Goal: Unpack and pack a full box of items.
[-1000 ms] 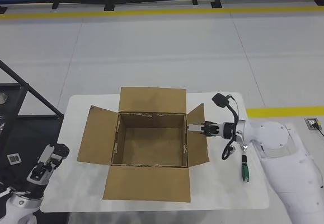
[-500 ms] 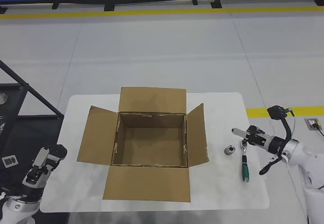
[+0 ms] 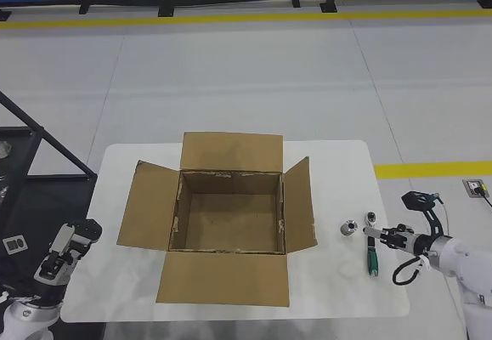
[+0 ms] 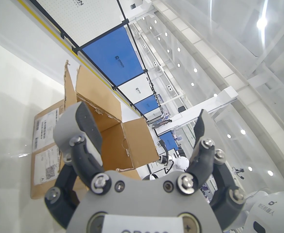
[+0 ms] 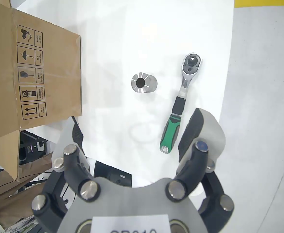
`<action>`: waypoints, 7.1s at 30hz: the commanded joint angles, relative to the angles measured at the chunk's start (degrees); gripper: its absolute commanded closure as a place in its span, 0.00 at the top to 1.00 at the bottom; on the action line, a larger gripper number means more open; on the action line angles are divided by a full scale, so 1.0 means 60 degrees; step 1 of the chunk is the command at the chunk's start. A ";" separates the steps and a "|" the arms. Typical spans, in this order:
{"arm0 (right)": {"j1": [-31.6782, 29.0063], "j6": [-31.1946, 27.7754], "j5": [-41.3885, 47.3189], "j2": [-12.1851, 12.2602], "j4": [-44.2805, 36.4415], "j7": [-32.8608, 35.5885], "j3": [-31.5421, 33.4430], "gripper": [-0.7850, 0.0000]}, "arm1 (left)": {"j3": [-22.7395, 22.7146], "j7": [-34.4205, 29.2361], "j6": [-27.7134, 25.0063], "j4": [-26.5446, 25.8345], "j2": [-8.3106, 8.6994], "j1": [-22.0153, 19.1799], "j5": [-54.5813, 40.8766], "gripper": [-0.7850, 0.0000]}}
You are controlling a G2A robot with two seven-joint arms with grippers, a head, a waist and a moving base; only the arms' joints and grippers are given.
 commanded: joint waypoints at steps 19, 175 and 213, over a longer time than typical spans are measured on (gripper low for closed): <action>0.1713 0.2854 -0.4903 -0.0104 0.0925 0.1162 -0.2866 1.00 | 0.0000 0.0000 0.0000 0.0000 0.0000 0.0000 0.0000 1.00; 0.9395 -0.2079 -0.3084 -0.6522 1.0680 -0.4087 -1.3997 0.00 | 0.0000 0.0000 0.0000 0.0000 0.0000 0.0000 0.0000 1.00; 0.9344 -0.1866 -0.4451 -0.7032 1.2087 -0.8237 -1.3492 0.46 | 0.0000 0.0000 0.0000 0.0000 0.0000 0.0000 0.0000 1.00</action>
